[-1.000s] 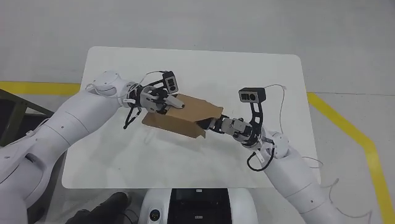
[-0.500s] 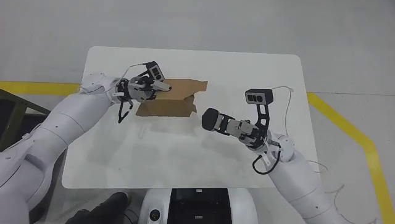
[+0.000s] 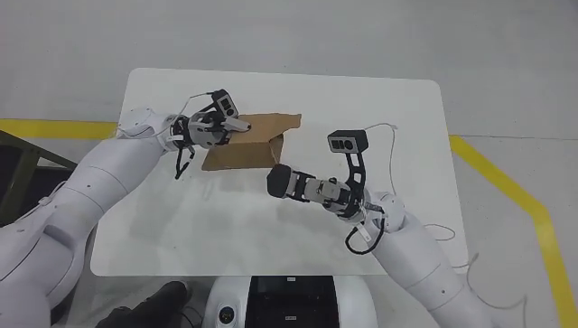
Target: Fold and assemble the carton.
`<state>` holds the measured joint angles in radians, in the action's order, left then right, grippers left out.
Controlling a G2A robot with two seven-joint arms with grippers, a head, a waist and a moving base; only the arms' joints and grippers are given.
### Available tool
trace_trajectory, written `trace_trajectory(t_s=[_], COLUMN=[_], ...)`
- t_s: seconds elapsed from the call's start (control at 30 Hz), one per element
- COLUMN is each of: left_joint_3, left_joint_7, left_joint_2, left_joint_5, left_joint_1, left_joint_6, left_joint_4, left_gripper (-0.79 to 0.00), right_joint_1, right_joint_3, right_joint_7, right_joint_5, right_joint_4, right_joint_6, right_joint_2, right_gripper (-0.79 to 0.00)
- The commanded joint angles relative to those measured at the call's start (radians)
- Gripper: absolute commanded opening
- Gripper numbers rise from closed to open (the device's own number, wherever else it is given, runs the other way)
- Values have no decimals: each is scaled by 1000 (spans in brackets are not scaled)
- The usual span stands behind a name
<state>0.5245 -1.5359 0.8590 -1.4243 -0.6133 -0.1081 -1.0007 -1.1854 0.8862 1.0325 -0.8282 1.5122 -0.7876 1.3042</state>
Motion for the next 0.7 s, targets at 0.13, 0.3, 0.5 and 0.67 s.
trace_trajectory(t_s=[0.13,0.3,0.5,0.67], left_joint_3=[27,48,68,84], left_joint_7=[0,0,0,0], left_joint_2=[5,9,15,4], left_joint_5=[12,21,33,97], left_joint_1=[-14,-24,-36,-51], left_joint_6=[1,7,18,2], left_joint_4=[5,11,-10,-66], left_gripper=[-785,-785,-785,-785], right_joint_1=[1,-12,-15,-3], right_joint_3=[0,-3,9,44], right_joint_7=[-7,13,5,-23], right_joint_5=[13,10,31,73], right_joint_4=[-2,16,20,-11], right_joint_6=[-7,13,5,-23], right_joint_2=[3,2,1,-1], right_gripper=[0,0,0,0])
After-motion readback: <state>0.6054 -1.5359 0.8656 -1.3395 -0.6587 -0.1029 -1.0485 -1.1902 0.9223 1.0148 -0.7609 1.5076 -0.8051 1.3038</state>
